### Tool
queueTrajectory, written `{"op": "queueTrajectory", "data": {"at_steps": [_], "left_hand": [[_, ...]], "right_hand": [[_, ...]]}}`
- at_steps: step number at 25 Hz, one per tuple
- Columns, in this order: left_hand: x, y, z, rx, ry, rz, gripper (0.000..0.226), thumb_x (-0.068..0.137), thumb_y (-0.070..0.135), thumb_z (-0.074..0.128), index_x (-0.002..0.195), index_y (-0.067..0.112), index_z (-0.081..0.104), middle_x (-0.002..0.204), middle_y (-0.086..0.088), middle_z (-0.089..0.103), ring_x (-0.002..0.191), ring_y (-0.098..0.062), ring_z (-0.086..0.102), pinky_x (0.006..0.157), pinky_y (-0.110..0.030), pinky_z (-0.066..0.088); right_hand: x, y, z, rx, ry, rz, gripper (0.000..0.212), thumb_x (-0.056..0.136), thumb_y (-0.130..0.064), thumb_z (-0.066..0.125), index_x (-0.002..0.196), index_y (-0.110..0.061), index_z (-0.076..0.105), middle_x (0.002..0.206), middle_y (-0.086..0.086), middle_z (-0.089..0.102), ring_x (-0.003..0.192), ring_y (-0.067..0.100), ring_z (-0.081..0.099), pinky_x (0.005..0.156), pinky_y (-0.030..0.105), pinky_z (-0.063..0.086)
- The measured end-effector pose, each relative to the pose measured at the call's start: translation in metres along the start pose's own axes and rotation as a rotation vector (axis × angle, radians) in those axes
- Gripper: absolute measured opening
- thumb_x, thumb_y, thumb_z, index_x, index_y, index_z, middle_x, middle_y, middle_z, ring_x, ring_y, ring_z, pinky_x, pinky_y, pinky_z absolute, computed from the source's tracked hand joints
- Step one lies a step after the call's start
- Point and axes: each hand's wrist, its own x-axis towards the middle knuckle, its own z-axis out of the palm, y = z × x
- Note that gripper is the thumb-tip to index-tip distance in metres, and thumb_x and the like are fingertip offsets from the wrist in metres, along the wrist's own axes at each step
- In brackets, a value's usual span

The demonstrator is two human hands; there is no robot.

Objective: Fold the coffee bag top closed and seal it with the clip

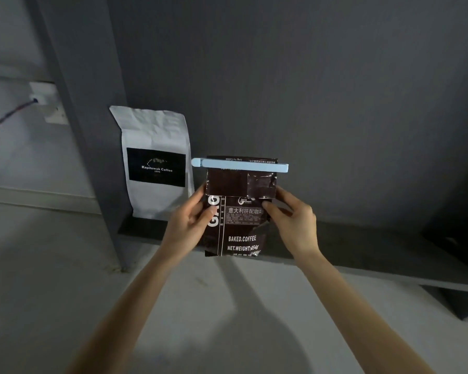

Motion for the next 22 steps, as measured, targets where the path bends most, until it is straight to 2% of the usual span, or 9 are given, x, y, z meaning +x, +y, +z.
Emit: {"op": "queueTrajectory", "data": {"at_steps": [3,7,10,13,15,18,20,22], "left_hand": [[0.025,-0.007,0.0,0.021,0.048,0.012,0.052,0.086,0.004,0.05,0.134,0.014,0.034,0.127,-0.009,0.055,0.108,0.0,0.054,0.087,-0.005,0.043],[0.053,-0.02,0.0,0.065,0.111,0.012,0.051,0.087,0.004,0.049,0.134,0.015,0.033,0.123,-0.002,0.053,0.114,-0.009,0.051,0.085,-0.002,0.04],[0.061,-0.032,0.004,0.119,0.143,0.0,0.048,0.089,0.006,0.045,0.135,0.015,0.033,0.12,0.004,0.05,0.115,-0.01,0.048,0.087,-0.005,0.041],[0.065,-0.04,0.009,0.133,0.175,-0.02,0.046,0.091,0.008,0.043,0.135,0.015,0.032,0.121,0.004,0.047,0.117,-0.01,0.045,0.097,-0.021,0.037],[0.066,-0.042,0.01,0.147,0.19,-0.036,0.045,0.091,0.011,0.042,0.135,0.014,0.032,0.128,-0.001,0.049,0.12,-0.013,0.045,0.101,-0.027,0.037],[0.064,-0.042,0.013,0.184,0.21,-0.013,0.041,0.092,0.015,0.042,0.133,0.014,0.036,0.131,-0.008,0.052,0.121,-0.015,0.047,0.098,-0.024,0.038],[0.062,-0.041,0.013,0.222,0.209,-0.016,0.042,0.092,0.014,0.042,0.134,0.014,0.035,0.133,-0.01,0.051,0.122,-0.018,0.047,0.097,-0.025,0.037],[0.059,-0.039,0.009,0.239,0.193,-0.028,0.046,0.091,0.011,0.043,0.135,0.015,0.031,0.137,-0.011,0.047,0.124,-0.021,0.045,0.099,-0.027,0.037]], "right_hand": [[0.023,0.001,0.011,0.007,-0.004,-0.005,0.036,0.082,-0.013,0.06,0.118,-0.019,0.056,0.099,-0.008,0.063,0.071,-0.007,0.055,0.062,-0.004,0.043],[0.044,0.008,0.024,0.006,0.017,-0.014,0.038,0.083,-0.014,0.059,0.12,-0.018,0.054,0.1,-0.009,0.063,0.083,-0.003,0.053,0.066,-0.006,0.038],[0.048,0.019,0.034,-0.004,-0.005,-0.001,0.04,0.084,-0.013,0.056,0.124,-0.017,0.05,0.111,-0.001,0.064,0.089,0.0,0.051,0.063,-0.01,0.034],[0.051,0.028,0.04,-0.01,-0.03,-0.002,0.044,0.086,-0.013,0.053,0.129,-0.018,0.043,0.12,0.005,0.063,0.095,0.006,0.056,0.073,0.0,0.039],[0.052,0.03,0.041,-0.004,-0.064,-0.001,0.047,0.087,-0.013,0.053,0.131,-0.019,0.039,0.123,0.007,0.061,0.104,0.013,0.059,0.082,0.008,0.041],[0.052,0.034,0.042,-0.056,-0.105,-0.045,0.052,0.087,-0.014,0.052,0.135,-0.021,0.033,0.131,0.005,0.055,0.111,0.008,0.052,0.095,0.018,0.04],[0.051,0.034,0.042,-0.098,-0.154,-0.065,0.056,0.087,-0.016,0.052,0.137,-0.023,0.027,0.135,0.004,0.05,0.117,0.009,0.048,0.095,0.017,0.036],[0.051,0.03,0.039,-0.097,-0.187,-0.063,0.06,0.087,-0.017,0.052,0.138,-0.024,0.021,0.139,0.004,0.046,0.123,0.015,0.045,0.096,0.022,0.035]]}}
